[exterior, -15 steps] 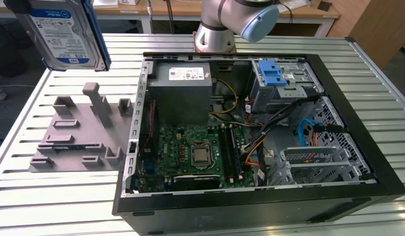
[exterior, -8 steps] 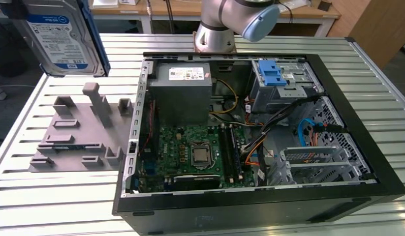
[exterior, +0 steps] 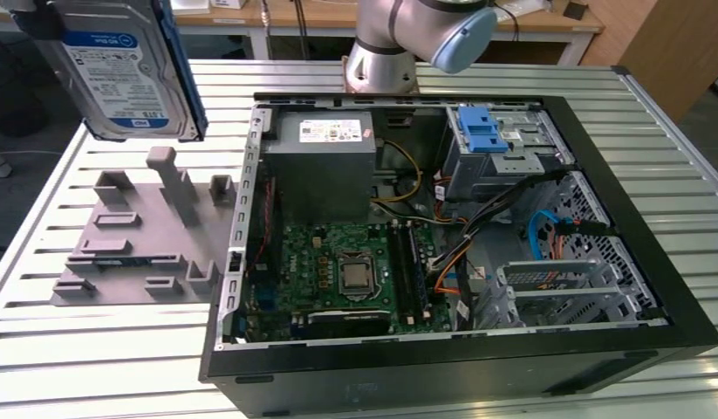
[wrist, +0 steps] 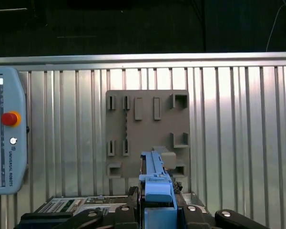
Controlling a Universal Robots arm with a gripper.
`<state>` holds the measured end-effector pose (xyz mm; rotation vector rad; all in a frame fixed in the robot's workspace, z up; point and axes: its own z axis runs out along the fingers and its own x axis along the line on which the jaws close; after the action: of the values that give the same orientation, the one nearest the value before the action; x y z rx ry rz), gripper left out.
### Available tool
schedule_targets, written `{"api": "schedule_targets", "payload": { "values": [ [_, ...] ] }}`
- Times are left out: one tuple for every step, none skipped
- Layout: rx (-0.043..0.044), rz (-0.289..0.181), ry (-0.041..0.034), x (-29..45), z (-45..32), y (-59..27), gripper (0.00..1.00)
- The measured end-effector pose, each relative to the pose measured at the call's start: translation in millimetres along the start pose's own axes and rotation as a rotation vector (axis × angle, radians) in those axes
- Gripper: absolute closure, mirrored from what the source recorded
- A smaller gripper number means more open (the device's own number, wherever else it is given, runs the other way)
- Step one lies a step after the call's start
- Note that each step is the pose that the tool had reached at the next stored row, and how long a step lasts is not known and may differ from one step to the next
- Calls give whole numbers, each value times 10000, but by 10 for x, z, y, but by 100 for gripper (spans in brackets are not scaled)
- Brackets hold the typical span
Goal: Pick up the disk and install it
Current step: 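Pick up the disk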
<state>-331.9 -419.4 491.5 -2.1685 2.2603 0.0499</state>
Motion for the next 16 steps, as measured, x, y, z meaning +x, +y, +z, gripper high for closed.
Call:
{"api": "schedule_targets", "payload": {
  "values": [
    [0,0,0,8,0,-19,64],
    [0,0,-1,17,0,-37,64],
    [0,-1,0,26,-1,-59,64],
    [0,-1,0,35,-1,-80,64],
    [-1,-1,0,44,-2,-103,64],
    [-1,-1,0,54,-2,-130,64],
    [-1,0,0,64,-3,-162,64],
    [0,0,0,74,-3,-195,64],
    [0,-1,0,82,-4,-226,64],
    [0,-1,0,88,-4,-255,64],
    [0,-2,0,92,-4,-277,64],
    [0,-1,0,93,-5,-290,64],
    [0,-1,0,94,-5,-300,64],
    [1,-12,0,97,-5,-305,64],
    [6,-34,0,100,-5,-307,64],
    [13,-63,-1,101,-5,-310,64]
  ]
}}
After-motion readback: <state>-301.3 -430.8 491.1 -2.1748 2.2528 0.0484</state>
